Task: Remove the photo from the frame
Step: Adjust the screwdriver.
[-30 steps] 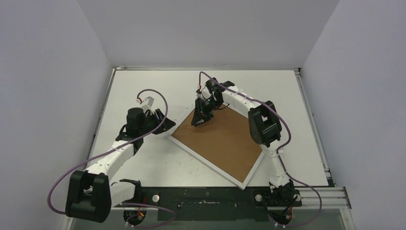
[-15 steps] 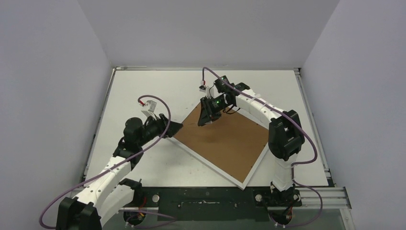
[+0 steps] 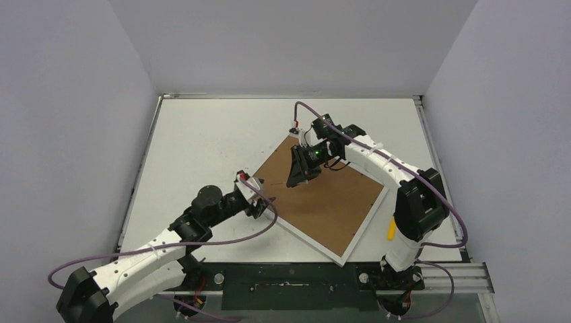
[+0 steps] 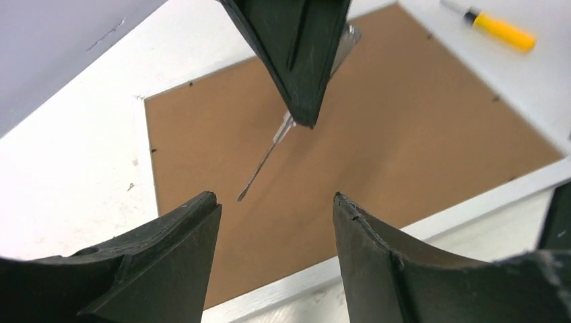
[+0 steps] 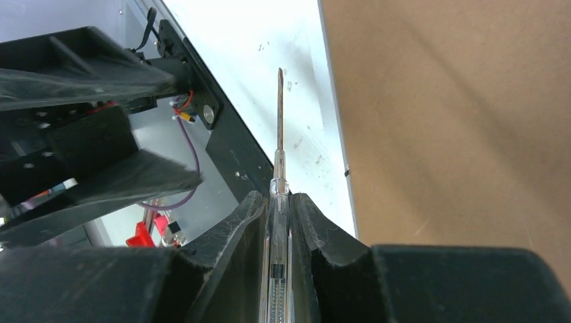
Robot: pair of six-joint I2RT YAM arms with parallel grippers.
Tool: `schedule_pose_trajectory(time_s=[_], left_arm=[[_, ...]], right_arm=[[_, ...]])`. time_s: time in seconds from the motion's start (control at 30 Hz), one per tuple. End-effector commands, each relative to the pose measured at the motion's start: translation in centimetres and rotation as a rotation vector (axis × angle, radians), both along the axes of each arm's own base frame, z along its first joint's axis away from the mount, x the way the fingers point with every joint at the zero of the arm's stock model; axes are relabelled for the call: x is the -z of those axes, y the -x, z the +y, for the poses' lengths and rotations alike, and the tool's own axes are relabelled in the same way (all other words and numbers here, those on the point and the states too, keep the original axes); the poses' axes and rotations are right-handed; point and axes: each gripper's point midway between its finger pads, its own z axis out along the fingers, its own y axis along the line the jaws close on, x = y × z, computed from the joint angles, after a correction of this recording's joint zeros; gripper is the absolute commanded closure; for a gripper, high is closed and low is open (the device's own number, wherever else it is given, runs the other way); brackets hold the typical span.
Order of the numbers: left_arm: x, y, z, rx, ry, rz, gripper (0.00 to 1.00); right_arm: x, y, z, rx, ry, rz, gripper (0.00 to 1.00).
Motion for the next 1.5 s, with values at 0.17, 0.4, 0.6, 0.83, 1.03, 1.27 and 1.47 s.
schedule_pose_trajectory(time_s=[0.17, 0.4, 0.6, 0.83, 1.03, 1.27, 1.47], left_arm=[[2.3, -1.4, -1.6, 0.042, -0.376, -0.239, 0.4], [2.4, -1.7, -2.4, 0.049, -0.39, -0.259, 0.52], [2.7, -1.8, -2.5, 0.052, -0.394, -0.258, 0.59], [2.9, -1.7, -3.2, 0.085, -0.397, -0.245, 1.0], [3.0, -1.6, -3.7, 0.095, -0.396, -0.179, 1.0], [2.7, -1.5, -3.9, 0.124, -0.355, -0.07, 1.0], [2.4, -0.7, -4.6, 0.202, -0.302, -0.018, 1.0]], right_arm=[[-2.6, 3.0, 1.3, -0.057, -0.077, 0.007, 0.95], [-2.4, 4.1, 2.0, -0.08, -0.075, 0.026, 0.95], [-2.5, 4.8, 2.4, -0.097, -0.105, 0.048, 0.95], [-2.5, 4.7, 2.5, -0.092, -0.116, 0.054, 0.94], [-2.2, 2.8, 2.0, -0.02, -0.09, -0.024, 0.73], [-2.4, -0.2, -0.1, 0.096, 0.015, -0.272, 0.38], [-3.2, -0.4, -0.2, 0.126, -0.039, -0.355, 0.47]])
